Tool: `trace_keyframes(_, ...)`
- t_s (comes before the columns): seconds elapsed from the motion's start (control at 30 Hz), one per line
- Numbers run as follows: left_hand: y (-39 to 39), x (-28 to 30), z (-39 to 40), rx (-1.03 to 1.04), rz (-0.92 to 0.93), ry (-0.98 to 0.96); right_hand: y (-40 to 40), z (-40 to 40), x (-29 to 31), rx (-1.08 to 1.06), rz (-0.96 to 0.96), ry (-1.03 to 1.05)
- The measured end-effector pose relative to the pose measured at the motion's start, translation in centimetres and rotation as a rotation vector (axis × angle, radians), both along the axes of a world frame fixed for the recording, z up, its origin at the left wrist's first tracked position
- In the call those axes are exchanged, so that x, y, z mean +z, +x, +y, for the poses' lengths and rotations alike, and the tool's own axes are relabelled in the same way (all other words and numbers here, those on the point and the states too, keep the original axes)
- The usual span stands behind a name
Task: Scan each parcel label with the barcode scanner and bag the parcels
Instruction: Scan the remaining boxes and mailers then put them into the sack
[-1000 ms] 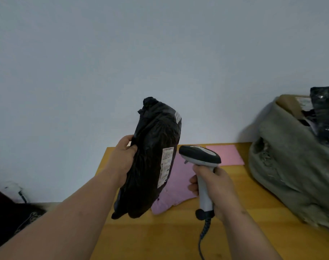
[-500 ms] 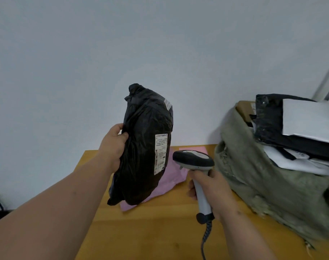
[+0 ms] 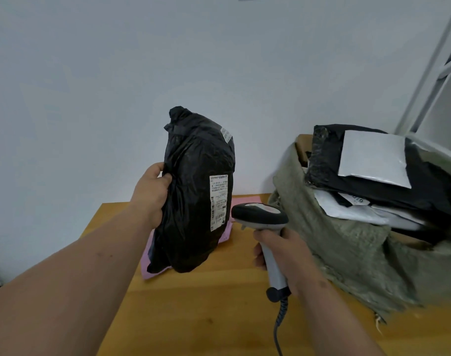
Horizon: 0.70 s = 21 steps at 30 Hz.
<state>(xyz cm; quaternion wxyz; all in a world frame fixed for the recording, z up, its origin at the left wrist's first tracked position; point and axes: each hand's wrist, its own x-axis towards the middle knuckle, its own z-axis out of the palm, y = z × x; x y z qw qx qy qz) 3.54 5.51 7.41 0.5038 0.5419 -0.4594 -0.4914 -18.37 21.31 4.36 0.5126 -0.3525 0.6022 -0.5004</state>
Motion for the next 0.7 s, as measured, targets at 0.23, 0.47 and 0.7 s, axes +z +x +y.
trace_keyframes(0.23, -0.1, -0.1, 0.5, 0.031, 0.029, 0.030, -1.1, 1.0, -0.1, 0.015, 0.019, 0.015)
trace_keyframes(0.47, 0.8, 0.1, 0.0, 0.013, 0.010, 0.028, -0.1, 1.0, -0.1, 0.037, 0.072, 0.019)
trace_keyframes(0.7, 1.9, 0.2, -1.2, -0.024, 0.000, 0.028, 1.6, 0.4, 0.0, 0.003, 0.077, 0.032)
